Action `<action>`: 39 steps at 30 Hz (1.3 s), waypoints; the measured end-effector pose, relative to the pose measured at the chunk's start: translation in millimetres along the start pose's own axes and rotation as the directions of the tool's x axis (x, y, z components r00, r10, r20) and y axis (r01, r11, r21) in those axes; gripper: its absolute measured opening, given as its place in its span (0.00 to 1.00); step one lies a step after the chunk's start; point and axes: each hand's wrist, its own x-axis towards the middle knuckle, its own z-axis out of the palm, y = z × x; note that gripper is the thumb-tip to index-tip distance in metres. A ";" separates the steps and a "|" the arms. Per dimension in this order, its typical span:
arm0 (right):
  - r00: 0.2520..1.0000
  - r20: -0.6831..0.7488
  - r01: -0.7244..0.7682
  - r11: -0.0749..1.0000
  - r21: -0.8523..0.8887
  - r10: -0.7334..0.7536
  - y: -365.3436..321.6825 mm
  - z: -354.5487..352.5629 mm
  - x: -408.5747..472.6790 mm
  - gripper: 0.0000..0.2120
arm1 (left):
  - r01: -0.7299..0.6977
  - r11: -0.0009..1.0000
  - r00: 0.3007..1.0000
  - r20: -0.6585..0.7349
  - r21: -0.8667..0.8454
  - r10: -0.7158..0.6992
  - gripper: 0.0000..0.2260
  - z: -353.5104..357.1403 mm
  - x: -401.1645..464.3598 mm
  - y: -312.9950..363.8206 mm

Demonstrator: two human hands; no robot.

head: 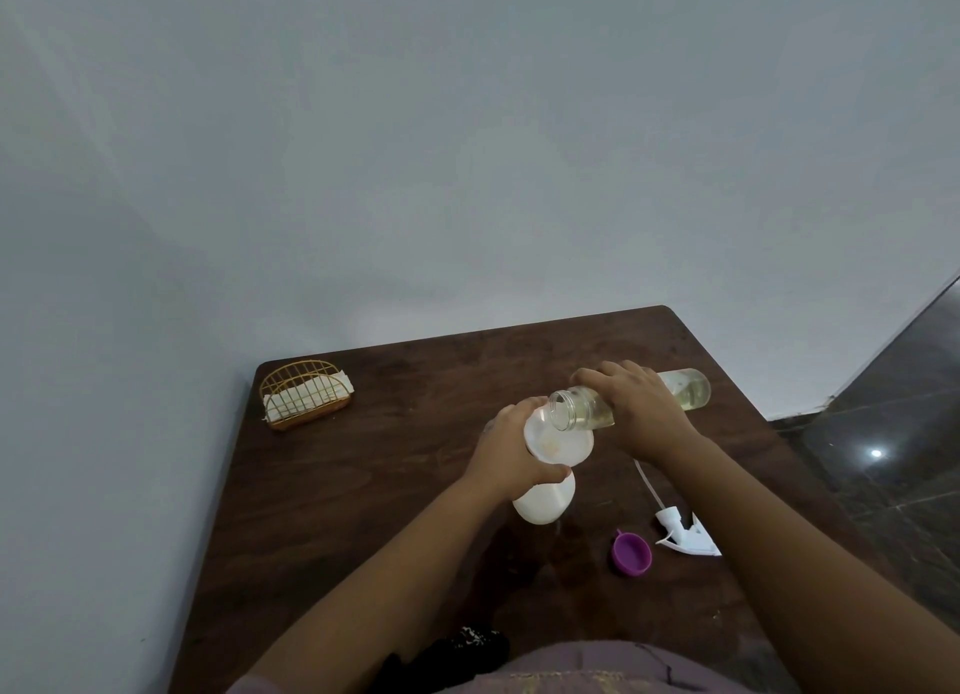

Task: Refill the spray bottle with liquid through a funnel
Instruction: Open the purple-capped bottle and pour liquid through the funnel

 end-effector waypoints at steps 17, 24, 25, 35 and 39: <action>1.000 0.003 0.006 1.000 -0.026 -0.006 2.6 -2.4 2.0 0.20 | 0.002 1.000 1.000 0.001 0.004 -0.002 0.37 -0.8 -0.6 3.0; 1.000 -0.002 0.008 1.000 -0.021 -0.008 0.8 -6.9 2.9 0.20 | -0.001 1.000 1.000 0.000 -0.002 0.001 0.37 -0.6 -0.6 1.9; 1.000 -0.004 0.009 1.000 -0.019 -0.010 0.8 -7.0 3.2 0.19 | -0.004 1.000 1.000 -0.002 -0.003 0.004 0.36 -0.8 -0.3 1.7; 1.000 -0.006 0.010 0.999 -0.042 -0.010 1.8 -6.6 5.1 0.21 | 0.010 1.000 1.000 -0.004 0.000 -0.010 0.37 0.3 0.1 1.2; 1.000 -0.010 0.009 0.999 -0.039 -0.010 1.2 -6.0 4.6 0.21 | 0.006 1.000 1.000 0.002 0.006 -0.006 0.36 0.3 -0.7 1.7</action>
